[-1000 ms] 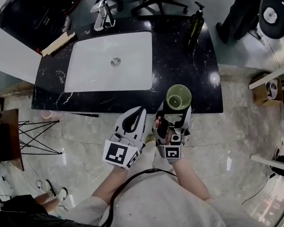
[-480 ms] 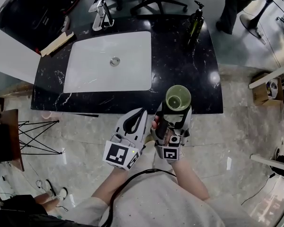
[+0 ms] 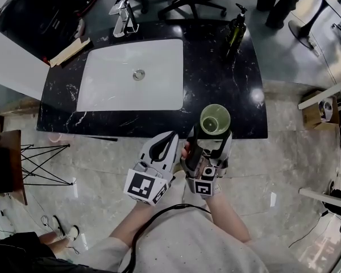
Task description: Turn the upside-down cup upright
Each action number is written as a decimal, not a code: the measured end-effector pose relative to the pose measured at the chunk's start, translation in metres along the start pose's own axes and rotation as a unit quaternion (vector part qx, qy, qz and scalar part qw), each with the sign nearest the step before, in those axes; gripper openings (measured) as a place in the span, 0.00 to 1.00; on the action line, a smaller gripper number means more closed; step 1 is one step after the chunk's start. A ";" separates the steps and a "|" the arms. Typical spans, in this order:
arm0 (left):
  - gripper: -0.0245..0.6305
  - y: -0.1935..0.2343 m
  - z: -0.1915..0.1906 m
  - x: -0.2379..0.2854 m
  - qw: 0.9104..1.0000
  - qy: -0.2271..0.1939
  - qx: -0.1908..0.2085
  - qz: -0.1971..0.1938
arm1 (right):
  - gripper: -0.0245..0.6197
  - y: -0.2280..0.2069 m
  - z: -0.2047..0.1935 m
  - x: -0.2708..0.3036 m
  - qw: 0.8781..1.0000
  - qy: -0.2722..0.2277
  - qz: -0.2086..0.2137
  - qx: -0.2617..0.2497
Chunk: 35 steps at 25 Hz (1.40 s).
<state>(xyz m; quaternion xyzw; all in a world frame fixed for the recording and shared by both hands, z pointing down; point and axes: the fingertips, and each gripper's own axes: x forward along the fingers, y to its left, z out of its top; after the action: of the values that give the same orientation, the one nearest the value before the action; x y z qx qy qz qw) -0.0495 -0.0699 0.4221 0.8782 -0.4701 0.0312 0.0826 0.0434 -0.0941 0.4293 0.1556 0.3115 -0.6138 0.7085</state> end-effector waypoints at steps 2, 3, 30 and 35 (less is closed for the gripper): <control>0.05 -0.001 0.000 0.000 1.000 -0.001 0.000 -0.001 | 0.58 0.001 -0.007 0.001 1.000 0.018 0.002 -0.003; 0.05 0.000 0.000 0.000 1.000 -0.001 0.000 -0.001 | 0.59 0.001 -0.010 0.001 1.000 0.026 -0.002 -0.006; 0.05 -0.043 -0.001 0.016 0.998 -0.035 -0.031 -0.049 | 0.07 0.007 -0.064 -0.033 0.432 0.363 -0.397 -0.724; 0.05 -0.053 -0.005 0.017 0.997 -0.035 -0.033 -0.056 | 0.05 0.009 -0.052 -0.036 0.369 0.354 -0.408 -0.756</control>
<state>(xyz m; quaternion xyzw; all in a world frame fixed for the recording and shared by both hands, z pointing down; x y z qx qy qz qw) 0.0040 -0.0537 0.4231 0.9004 -0.4237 -0.0195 0.0973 0.0374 -0.0330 0.4106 -0.3878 0.8937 -0.2251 0.0179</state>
